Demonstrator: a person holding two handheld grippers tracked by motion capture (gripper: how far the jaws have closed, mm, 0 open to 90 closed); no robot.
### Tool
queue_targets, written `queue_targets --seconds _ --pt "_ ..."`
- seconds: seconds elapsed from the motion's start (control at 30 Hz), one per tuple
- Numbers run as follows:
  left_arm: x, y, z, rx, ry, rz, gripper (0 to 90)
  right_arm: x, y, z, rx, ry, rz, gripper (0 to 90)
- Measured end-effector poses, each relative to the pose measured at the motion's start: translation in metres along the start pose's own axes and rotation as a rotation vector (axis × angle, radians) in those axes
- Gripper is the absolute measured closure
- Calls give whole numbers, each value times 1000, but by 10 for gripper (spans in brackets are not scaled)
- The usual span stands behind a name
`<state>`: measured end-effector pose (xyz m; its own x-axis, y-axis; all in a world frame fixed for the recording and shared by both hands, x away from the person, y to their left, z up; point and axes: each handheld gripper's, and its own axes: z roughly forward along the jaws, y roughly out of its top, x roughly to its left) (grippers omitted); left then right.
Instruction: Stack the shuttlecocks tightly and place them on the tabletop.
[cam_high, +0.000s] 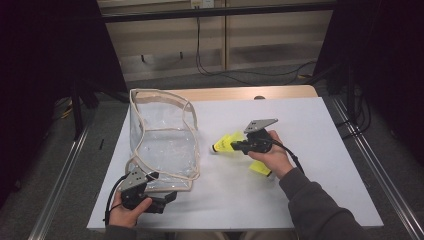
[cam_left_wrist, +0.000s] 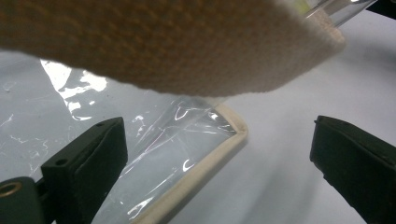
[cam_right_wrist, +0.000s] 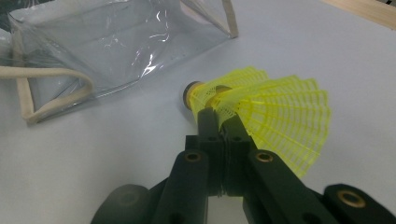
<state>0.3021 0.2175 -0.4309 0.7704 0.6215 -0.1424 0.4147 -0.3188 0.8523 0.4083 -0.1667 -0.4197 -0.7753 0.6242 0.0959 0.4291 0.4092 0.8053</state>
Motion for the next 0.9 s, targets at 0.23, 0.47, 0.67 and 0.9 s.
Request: queue_targets --seconds 0.23,0.47,0.67,0.9 --pt "0 0 0 -1 0 -1 40 1 0 3 14 0 0 890" --pt "0 0 0 -2 0 -2 40 1 0 4 17 3 -5 890" --pt "0 0 0 -1 -2 -1 40 2 -1 6 21 4 -4 888" --pt "0 0 0 -1 -2 -2 40 2 -1 8 30 5 -4 888"
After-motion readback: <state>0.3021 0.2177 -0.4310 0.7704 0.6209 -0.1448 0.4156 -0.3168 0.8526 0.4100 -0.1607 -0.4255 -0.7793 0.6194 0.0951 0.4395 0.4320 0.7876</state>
